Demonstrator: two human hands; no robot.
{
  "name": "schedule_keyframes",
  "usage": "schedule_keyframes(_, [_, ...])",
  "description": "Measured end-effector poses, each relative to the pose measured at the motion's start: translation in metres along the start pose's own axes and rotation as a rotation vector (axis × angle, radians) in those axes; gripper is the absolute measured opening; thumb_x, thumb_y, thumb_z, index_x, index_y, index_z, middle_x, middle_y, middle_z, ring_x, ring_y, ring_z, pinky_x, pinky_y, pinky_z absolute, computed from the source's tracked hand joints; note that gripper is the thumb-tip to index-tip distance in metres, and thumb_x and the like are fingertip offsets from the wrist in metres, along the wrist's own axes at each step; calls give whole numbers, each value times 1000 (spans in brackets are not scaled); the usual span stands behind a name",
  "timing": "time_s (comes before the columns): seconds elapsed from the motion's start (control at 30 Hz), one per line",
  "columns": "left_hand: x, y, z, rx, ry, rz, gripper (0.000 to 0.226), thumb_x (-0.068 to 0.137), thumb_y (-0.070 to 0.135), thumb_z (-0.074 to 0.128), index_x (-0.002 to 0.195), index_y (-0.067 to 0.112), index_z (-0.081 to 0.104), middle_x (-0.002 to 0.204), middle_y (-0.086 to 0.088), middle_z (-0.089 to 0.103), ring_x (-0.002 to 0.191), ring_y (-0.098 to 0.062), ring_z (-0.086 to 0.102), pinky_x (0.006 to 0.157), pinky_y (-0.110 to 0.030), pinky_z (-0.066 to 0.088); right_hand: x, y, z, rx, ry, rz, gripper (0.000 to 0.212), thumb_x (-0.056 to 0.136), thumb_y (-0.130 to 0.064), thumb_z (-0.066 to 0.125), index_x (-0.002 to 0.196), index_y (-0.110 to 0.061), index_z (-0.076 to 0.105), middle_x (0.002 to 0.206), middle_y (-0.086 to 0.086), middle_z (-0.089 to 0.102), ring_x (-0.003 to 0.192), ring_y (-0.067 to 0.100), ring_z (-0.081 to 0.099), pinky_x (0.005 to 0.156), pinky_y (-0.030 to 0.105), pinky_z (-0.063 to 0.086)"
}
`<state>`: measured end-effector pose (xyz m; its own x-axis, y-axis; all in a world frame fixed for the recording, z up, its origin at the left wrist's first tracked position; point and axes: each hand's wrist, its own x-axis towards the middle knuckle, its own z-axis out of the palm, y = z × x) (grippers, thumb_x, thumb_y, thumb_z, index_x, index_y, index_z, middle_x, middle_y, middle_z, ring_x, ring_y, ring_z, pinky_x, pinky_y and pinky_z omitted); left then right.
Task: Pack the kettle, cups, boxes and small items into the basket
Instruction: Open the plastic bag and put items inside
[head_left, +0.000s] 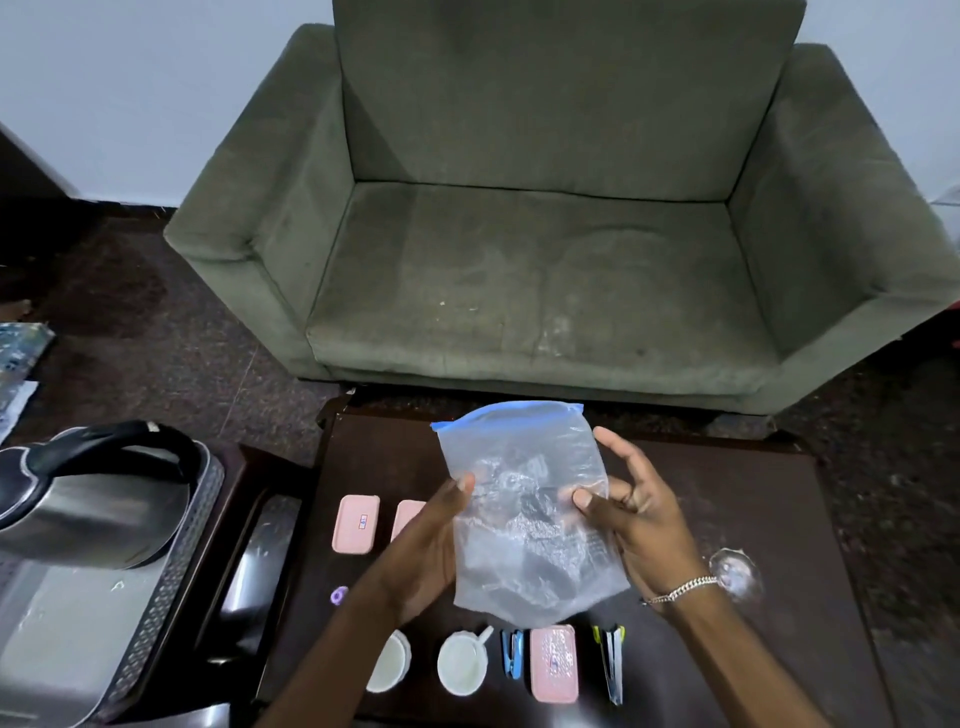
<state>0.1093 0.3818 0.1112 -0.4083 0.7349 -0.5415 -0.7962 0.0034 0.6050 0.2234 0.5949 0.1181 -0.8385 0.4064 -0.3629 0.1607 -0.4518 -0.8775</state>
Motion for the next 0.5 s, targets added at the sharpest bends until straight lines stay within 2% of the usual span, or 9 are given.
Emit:
schedule_keyframes(0.07, [1,-2,-1,-13,-16,25,68,92,36,75,150,12,49,148,-20,58,137,-41,55,109,-55,49,0,2,0,-19,-14,3,73,77,-3,79,140,-29,52,98,29,75,72,29,74,71,39,60])
schedule_keyframes(0.17, [6,-5,-4,55,8,77,61,91,14,72,147,5,50,144,-24,60,134,-47,56,113,-62,42,2,4,-1,-41,-24,-9,73,76,-4,79,140,-27,51,95,28,75,70,28,73,71,39,60])
schedule_keyframes(0.27, [11,-7,-8,114,66,131,61,82,-1,75,139,1,55,134,-29,64,126,-50,60,107,-63,48,4,5,-2,-57,-12,-13,73,76,-5,79,140,-27,51,94,27,76,77,27,74,72,38,61])
schedule_keyframes(0.33, [10,-7,-9,156,131,196,64,77,-3,81,135,8,57,120,-25,73,111,-44,70,90,-55,60,4,4,-4,-78,-7,-23,74,76,-6,80,140,-31,51,96,26,76,85,29,75,77,41,62])
schedule_keyframes(0.4, [8,-7,-11,268,214,297,66,72,3,88,127,22,56,101,-14,77,96,-34,76,75,-46,64,4,4,-5,-121,-6,-56,72,77,-5,80,138,-34,53,95,24,76,84,27,75,74,39,63])
schedule_keyframes(0.5, [6,-11,-15,465,356,442,80,70,15,92,133,35,47,93,-14,70,84,-23,72,75,-46,63,4,7,-7,-200,17,-128,63,83,6,75,134,-29,60,72,17,70,65,18,71,60,27,58])
